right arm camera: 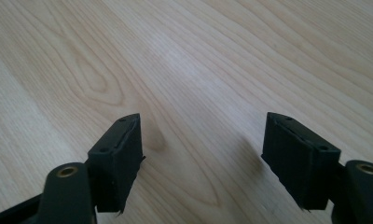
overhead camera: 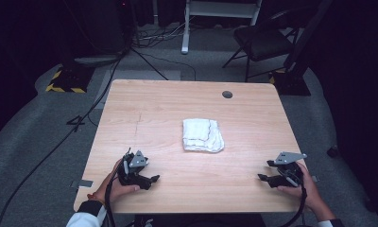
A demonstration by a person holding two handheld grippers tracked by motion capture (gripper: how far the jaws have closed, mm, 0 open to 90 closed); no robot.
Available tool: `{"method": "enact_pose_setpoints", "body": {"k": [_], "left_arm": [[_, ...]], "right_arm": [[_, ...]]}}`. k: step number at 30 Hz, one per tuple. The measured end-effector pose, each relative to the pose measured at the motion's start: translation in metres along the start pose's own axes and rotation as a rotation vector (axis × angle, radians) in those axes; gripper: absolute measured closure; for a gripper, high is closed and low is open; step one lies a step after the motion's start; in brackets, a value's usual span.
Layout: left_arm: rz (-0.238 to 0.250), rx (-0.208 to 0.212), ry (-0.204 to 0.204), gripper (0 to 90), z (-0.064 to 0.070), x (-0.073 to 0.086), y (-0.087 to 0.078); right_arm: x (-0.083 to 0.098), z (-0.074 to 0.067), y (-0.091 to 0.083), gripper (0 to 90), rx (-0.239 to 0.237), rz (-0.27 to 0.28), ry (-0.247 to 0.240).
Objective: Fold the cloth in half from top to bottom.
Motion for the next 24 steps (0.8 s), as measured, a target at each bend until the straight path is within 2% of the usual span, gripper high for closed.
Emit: {"method": "enact_pose_setpoints", "body": {"k": [6,10,24], "left_arm": [[0.0,0.0,0.0,16.0,0.0,0.0,0.0],[0.0,0.0,0.0,16.0,0.0,0.0,0.0],[-0.001,0.0,-0.003,15.8,0.0,0.0,0.0]], "right_arm": [[0.016,0.011,-0.002,24.8,-0.003,0.031,0.072],[0.025,0.014,-0.001,21.5,0.016,0.12,0.102],[0.026,0.015,-0.001,20.3,0.035,0.124,0.124]]}}
Point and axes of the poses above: each handheld gripper's, and its own axes: y roughly forward along the jaws, x roughly out of its underside, z roughly to its right, the point moved 6 cm from there along y, roughly forward along the jaws, and after that the axes turned 11 degrees about -z, right-handed, at the moved point
